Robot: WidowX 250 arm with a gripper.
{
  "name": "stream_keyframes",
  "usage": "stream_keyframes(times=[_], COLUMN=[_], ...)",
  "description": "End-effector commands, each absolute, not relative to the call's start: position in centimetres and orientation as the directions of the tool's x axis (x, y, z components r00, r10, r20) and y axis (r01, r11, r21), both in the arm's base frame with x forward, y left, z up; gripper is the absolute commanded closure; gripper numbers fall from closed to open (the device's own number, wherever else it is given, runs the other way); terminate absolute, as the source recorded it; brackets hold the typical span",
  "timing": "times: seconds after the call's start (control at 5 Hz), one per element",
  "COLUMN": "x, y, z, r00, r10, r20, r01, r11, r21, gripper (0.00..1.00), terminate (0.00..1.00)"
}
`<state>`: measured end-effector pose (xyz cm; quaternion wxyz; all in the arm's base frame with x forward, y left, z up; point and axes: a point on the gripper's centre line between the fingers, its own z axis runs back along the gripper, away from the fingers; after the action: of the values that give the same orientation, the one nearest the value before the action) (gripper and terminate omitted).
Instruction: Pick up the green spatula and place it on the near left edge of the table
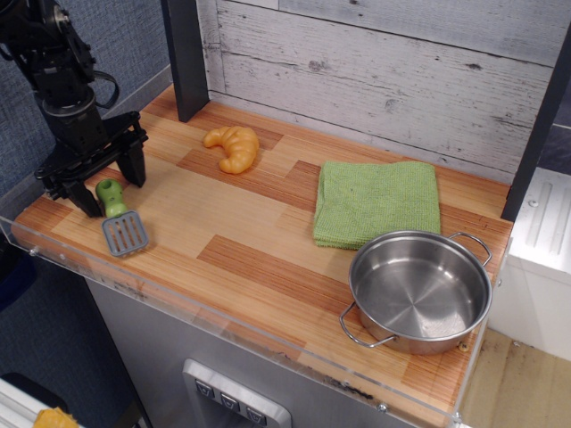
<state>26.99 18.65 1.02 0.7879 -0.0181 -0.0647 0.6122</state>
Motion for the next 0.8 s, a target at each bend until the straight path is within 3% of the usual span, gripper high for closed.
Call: stream_keyframes(times=[0.0,0.2,0.6], x=[27.2,27.9,28.5], y=[18.7,18.4,16.0], z=[3.0,4.8,11.3], r00=[0.244,0.26,0.291], r10=[0.963,0.961,0.946], r20=[0.112,0.099,0.145], r01=[-0.957,-0.946,-0.918], r11=[0.258,0.274,0.318], r21=[-0.134,-0.176,-0.237], gripper=[0.0,0.0,0.0], terminate=[0.0,0.0,0.0])
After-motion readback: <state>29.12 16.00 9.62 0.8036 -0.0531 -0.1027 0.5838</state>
